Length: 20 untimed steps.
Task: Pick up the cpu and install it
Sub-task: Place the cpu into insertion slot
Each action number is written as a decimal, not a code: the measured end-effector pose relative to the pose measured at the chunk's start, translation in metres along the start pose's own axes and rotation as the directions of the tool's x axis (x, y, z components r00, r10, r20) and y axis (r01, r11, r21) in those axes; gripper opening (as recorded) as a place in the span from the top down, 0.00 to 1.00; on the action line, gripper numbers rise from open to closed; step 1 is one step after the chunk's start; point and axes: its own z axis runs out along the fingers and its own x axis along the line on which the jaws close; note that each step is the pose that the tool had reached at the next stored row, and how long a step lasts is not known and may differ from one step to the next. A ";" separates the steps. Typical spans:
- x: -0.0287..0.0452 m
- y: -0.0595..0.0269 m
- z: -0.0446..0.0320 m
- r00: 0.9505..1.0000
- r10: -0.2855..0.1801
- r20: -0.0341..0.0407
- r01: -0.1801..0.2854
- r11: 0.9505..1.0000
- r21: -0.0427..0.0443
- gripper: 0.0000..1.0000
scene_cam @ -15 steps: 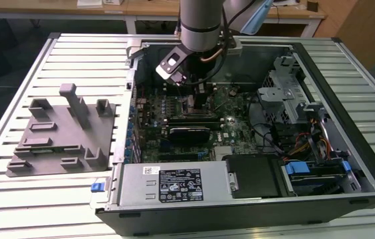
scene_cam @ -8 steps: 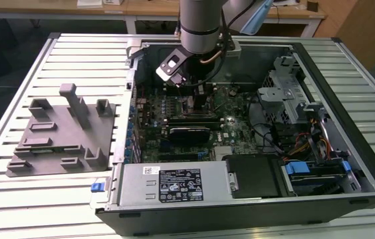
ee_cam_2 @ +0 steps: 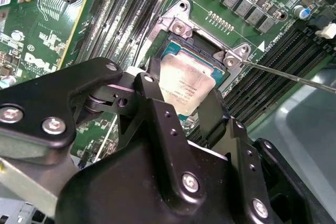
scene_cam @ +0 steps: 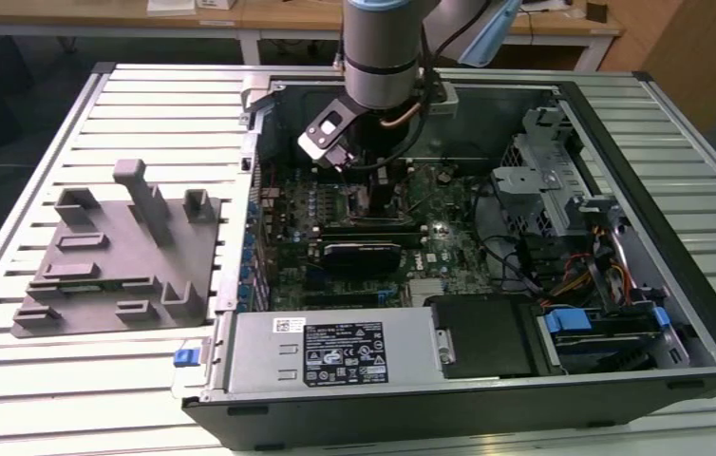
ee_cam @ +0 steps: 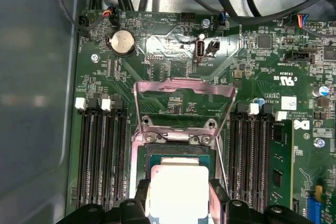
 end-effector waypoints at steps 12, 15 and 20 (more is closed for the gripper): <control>0.0000 0.0003 0.0047 1.000 0.003 0.000 -0.003 1.000 0.000 0.47; 0.0000 0.0006 0.0062 1.000 0.003 0.000 -0.003 1.000 0.000 0.47; 0.0001 0.0007 0.0090 1.000 0.004 0.000 -0.004 1.000 0.000 0.47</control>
